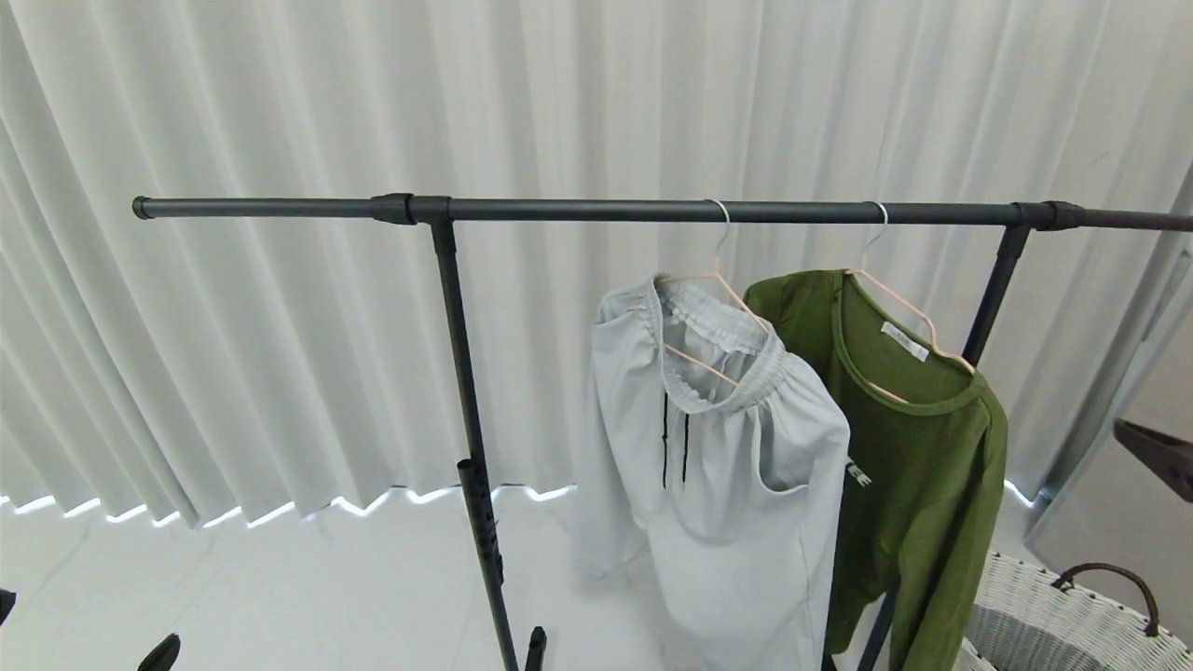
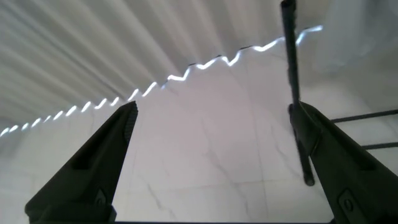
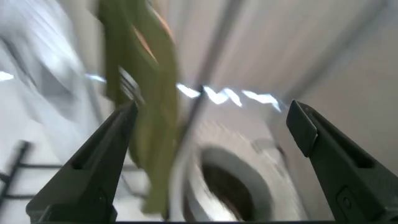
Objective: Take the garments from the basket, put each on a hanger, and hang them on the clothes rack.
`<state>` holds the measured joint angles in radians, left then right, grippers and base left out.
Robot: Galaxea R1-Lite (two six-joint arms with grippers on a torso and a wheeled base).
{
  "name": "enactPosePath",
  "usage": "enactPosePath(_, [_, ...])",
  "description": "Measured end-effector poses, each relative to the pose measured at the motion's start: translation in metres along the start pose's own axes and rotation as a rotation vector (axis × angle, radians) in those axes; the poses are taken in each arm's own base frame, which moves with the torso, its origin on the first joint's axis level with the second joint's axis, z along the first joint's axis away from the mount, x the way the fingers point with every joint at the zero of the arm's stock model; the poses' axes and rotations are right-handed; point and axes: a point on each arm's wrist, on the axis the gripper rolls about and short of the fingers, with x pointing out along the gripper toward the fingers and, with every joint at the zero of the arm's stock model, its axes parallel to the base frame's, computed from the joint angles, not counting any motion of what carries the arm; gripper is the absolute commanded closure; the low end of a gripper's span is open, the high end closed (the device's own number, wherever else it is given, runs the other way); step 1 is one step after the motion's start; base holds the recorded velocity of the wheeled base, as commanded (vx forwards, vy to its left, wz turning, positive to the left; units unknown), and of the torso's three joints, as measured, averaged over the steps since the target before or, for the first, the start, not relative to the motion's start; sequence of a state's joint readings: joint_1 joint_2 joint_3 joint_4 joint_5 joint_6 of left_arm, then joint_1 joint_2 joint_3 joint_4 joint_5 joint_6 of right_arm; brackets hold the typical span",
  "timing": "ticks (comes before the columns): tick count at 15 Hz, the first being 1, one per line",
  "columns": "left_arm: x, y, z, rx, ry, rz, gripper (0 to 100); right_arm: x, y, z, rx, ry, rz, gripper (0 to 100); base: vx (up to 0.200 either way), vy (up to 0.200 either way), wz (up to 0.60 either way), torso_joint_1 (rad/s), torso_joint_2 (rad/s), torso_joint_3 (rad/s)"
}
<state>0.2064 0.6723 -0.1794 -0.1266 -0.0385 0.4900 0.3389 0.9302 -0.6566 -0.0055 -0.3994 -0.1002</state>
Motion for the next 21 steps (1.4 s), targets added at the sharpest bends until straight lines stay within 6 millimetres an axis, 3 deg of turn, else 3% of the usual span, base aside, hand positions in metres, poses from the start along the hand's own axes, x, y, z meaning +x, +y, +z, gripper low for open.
enactPosePath(3, [-0.017, -0.009, -0.018, -0.041, -0.056, 0.092, 0, -0.036, -0.019, -0.046, 0.005, 0.063, -0.127, 0, -0.133, 0.000, 0.00, 0.005, 0.00, 0.003])
enactPosePath(7, [-0.037, -0.025, -0.047, -0.069, -0.182, 0.214, 0, -0.086, -0.023, -0.108, 0.030, 0.107, -0.251, 0, 0.000, 0.000, 0.00, 0.000, 0.00, 0.000])
enactPosePath(11, [-0.043, -0.030, -0.059, -0.142, -0.227, 0.316, 0, -0.100, -0.014, -0.166, 0.074, 0.023, -0.329, 0, 0.000, 0.000, 0.00, 0.000, 0.00, 0.000])
enactPosePath(14, [-0.045, -0.029, -0.061, -0.306, -0.243, 0.368, 0, -0.098, -0.010, -0.182, 0.090, -0.038, -0.362, 0, 0.000, 0.000, 0.00, 0.000, 0.00, 0.000])
enactPosePath(17, [-0.045, -0.029, -0.063, -0.343, -0.239, 0.389, 0, -0.098, -0.009, -0.186, 0.100, -0.054, -0.373, 0, 0.000, 0.000, 0.00, 0.000, 0.00, 0.000])
enactPosePath(21, [-0.044, -0.036, -0.060, -0.282, -0.349, 0.050, 0, -0.098, -0.009, -0.186, 0.093, -0.058, -0.374, 0, 0.000, 0.000, 0.00, 0.000, 0.00, 0.000])
